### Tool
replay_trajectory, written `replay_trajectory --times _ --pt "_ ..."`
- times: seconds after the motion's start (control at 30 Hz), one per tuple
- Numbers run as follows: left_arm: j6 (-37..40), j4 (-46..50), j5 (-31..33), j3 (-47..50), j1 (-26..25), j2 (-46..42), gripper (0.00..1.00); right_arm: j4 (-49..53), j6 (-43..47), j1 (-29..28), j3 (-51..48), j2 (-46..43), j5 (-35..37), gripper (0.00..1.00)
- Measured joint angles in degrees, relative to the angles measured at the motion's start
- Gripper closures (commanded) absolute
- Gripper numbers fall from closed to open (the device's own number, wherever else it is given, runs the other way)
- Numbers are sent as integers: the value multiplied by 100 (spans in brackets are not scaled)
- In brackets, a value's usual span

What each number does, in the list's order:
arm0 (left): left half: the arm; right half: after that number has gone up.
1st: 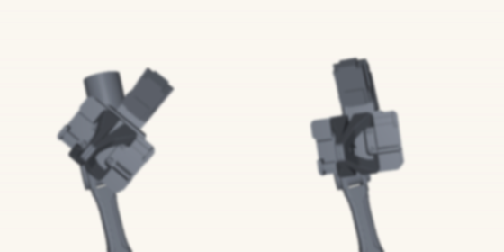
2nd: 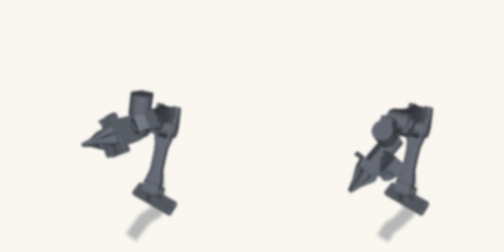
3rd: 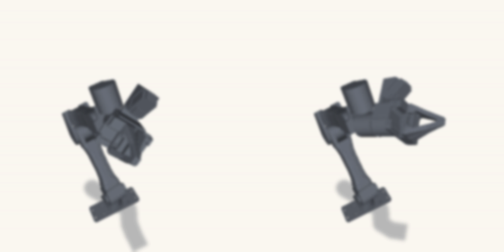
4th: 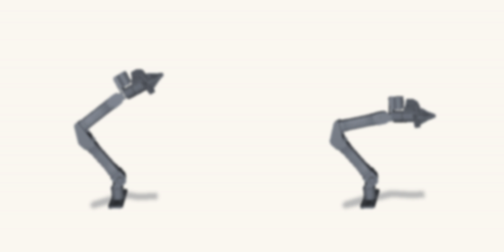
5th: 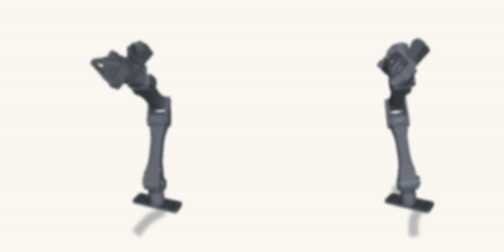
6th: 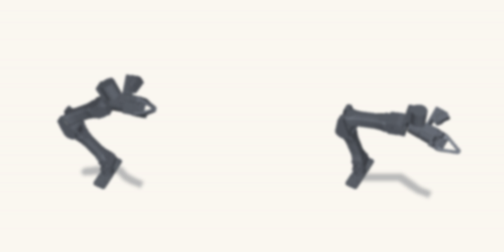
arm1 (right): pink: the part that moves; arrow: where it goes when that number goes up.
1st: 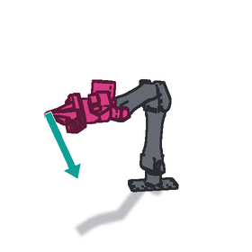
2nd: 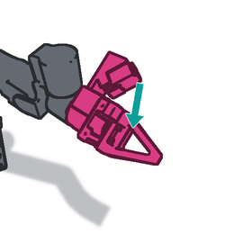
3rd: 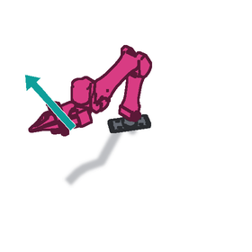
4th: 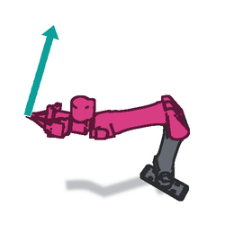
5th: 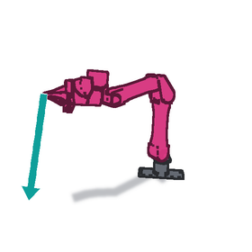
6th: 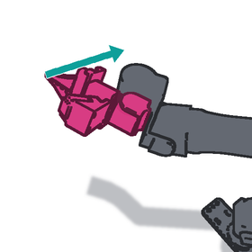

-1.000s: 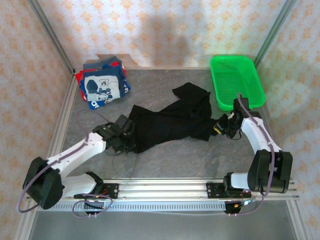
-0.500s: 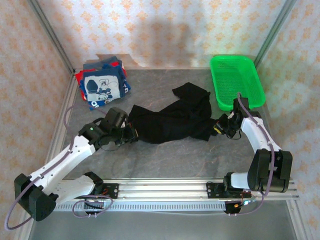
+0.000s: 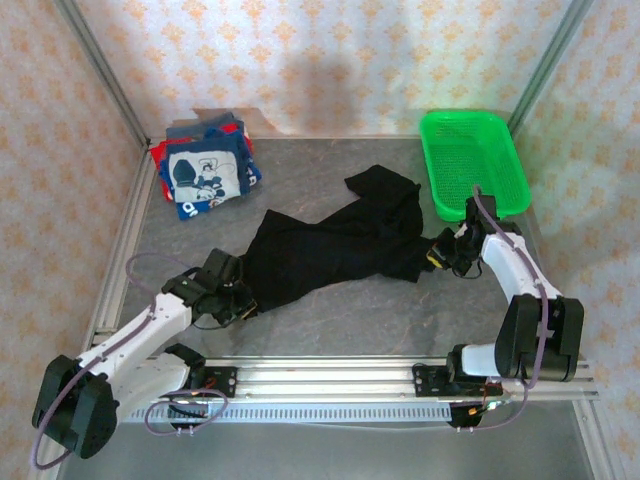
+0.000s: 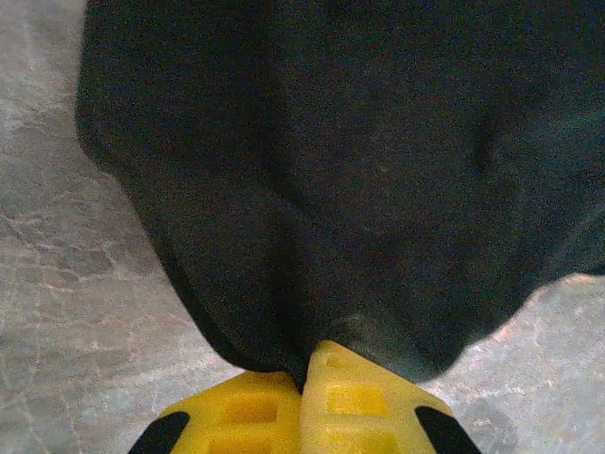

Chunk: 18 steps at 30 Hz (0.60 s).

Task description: Fold and stack the t-shirts

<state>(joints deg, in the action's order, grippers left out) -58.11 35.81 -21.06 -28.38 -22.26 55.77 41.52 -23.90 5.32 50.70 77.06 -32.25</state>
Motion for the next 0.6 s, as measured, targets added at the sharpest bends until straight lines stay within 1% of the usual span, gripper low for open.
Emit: replay_trajectory --times 0.1,0.27,0.4,0.6 --pt "-52 -262 -85 177 144 203 92 -2 0 0 0 35 -20 100" --pt "-50 -616 -151 197 219 256 74 0 26 0 0 42 -33 100" --pt "-61 -717 -271 197 219 -13 69 0 90 0 0 42 -33 100" --pt "-190 -822 -538 470 219 -546 65 -2 107 0 2 120 -35 100"
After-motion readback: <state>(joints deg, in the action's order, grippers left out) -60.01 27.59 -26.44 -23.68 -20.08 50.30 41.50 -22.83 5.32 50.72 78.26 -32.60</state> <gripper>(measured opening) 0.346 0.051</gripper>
